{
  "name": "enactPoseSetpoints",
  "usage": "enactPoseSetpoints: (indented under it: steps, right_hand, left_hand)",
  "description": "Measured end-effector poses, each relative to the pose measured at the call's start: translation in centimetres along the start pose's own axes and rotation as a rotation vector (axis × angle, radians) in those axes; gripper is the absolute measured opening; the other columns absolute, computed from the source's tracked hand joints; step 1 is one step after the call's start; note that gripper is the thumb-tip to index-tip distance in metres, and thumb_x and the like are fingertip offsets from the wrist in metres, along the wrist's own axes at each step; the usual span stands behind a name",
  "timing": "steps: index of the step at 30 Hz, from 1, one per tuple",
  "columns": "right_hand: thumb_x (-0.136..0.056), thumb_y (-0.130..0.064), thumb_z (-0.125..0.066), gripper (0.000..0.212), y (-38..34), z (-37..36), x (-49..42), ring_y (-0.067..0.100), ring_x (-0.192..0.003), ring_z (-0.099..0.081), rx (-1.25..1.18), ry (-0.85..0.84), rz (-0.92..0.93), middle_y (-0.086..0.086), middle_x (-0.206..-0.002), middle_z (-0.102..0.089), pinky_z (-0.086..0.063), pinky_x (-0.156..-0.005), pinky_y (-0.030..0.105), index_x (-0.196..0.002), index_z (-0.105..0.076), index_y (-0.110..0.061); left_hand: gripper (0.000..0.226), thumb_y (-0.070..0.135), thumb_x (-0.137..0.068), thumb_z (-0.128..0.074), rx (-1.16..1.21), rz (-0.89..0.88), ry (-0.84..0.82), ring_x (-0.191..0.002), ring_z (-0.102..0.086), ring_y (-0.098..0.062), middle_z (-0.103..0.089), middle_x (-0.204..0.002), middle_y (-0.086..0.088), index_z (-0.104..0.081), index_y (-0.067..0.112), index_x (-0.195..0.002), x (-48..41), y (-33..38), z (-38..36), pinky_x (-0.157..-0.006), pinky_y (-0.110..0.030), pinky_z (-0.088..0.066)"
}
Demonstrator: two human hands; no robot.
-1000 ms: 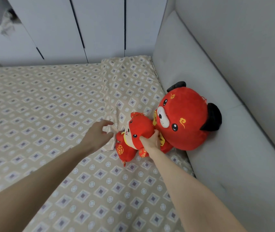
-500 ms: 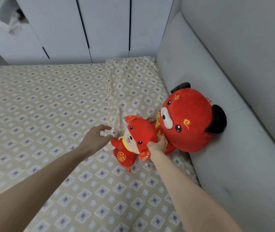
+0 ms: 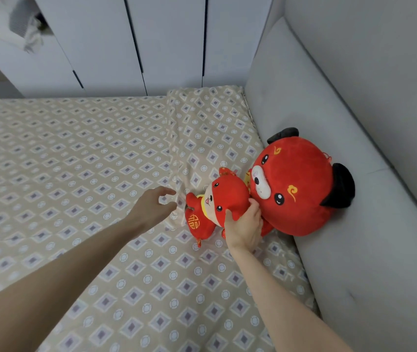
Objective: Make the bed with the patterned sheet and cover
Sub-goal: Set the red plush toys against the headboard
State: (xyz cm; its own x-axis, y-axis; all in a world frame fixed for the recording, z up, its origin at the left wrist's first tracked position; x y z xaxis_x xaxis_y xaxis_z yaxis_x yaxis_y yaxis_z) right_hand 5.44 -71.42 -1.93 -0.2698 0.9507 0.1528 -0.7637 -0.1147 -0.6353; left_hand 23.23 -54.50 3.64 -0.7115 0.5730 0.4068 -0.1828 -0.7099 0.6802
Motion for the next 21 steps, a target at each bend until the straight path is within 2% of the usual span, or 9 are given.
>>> enactPoseSetpoints:
  steps: [3,5,7,8,11,15,21]
  right_hand:
    - [-0.076,-0.026,-0.073,0.059,-4.1,0.5,0.9,0.023,-0.122,-0.045,0.263,0.138,0.504,0.000,-0.138,-0.049,-0.049,-0.093,0.043,-0.130,-0.049,-0.019]
    - [-0.078,-0.030,-0.072,0.065,-5.5,-1.7,0.8,0.027,-0.131,-0.040,0.453,0.017,0.697,0.004,-0.146,-0.042,-0.036,-0.108,0.046,-0.136,-0.046,-0.019]
    - [-0.083,-0.040,-0.065,0.076,-4.4,-4.7,-0.2,0.033,-0.144,-0.017,0.618,-0.231,0.682,0.007,-0.157,-0.019,-0.020,-0.115,0.050,-0.147,-0.029,-0.022]
    - [-0.083,-0.043,-0.065,0.084,-3.8,-5.7,-0.7,0.036,-0.145,-0.006,0.692,-0.301,0.672,0.008,-0.159,-0.007,-0.015,-0.116,0.053,-0.150,-0.020,-0.023]
    - [-0.073,-0.046,-0.074,0.109,-3.3,-7.0,-2.2,0.039,-0.144,0.009,0.792,-0.375,0.686,0.011,-0.159,0.011,-0.006,-0.116,0.056,-0.152,-0.003,-0.022]
    - [-0.060,-0.048,-0.084,0.130,-3.9,-8.6,-4.4,0.039,-0.143,0.015,0.849,-0.470,0.659,0.009,-0.157,0.018,-0.003,-0.115,0.055,-0.152,0.005,-0.024]
    - [-0.062,-0.045,-0.083,0.128,-4.0,-10.5,-5.9,0.038,-0.143,0.016,0.897,-0.556,0.639,0.008,-0.158,0.017,-0.001,-0.115,0.055,-0.152,0.005,-0.025]
  left_hand:
    - [0.038,0.019,-0.090,-0.055,0.018,-0.010,0.006,-0.112,-0.056,-0.020,-0.044,-0.140,-0.001,-0.054,0.022,-0.128,-0.1,0.6,0.5,-0.077,-0.026,-0.045]
    - [0.038,0.018,-0.090,-0.054,0.019,-0.019,0.006,-0.109,-0.057,-0.020,-0.044,-0.141,-0.001,-0.054,0.021,-0.128,-0.2,0.8,0.7,-0.070,-0.023,-0.044]
    - [0.037,0.019,-0.090,-0.054,0.016,-0.019,0.005,-0.108,-0.057,-0.019,-0.044,-0.141,-0.001,-0.054,0.022,-0.128,-0.3,0.8,0.6,-0.071,-0.022,-0.044]
    - [0.038,0.019,-0.090,-0.054,0.017,-0.019,0.003,-0.109,-0.057,-0.019,-0.044,-0.141,-0.001,-0.054,0.023,-0.127,-0.3,0.7,0.6,-0.076,-0.025,-0.045]
    - [0.037,0.018,-0.090,-0.054,0.003,-0.013,-0.004,-0.114,-0.054,-0.019,-0.045,-0.141,0.001,-0.054,0.022,-0.127,-0.3,0.2,0.6,-0.095,-0.032,-0.043]
    - [0.036,0.019,-0.090,-0.055,-0.025,0.018,0.007,-0.118,-0.051,-0.019,-0.047,-0.139,0.000,-0.055,0.022,-0.126,-1.1,-1.1,0.8,-0.097,-0.031,-0.039]
    - [0.037,0.017,-0.091,-0.054,-0.026,0.026,0.018,-0.123,-0.047,-0.021,-0.047,-0.138,-0.001,-0.055,0.021,-0.128,-2.0,-1.1,0.7,-0.101,-0.033,-0.037]
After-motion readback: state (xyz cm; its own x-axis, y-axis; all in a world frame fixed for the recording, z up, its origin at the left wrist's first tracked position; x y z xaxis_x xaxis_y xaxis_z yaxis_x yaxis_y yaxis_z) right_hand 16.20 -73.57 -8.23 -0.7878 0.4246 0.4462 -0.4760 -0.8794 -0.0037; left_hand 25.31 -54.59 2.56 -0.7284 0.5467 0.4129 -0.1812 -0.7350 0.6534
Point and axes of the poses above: each hand's wrist, its own x-axis away from the middle knuckle, its own z-axis out of the back of the hand, y = z × x, the point moved 9 cm from there along -x, towards the middle knuckle
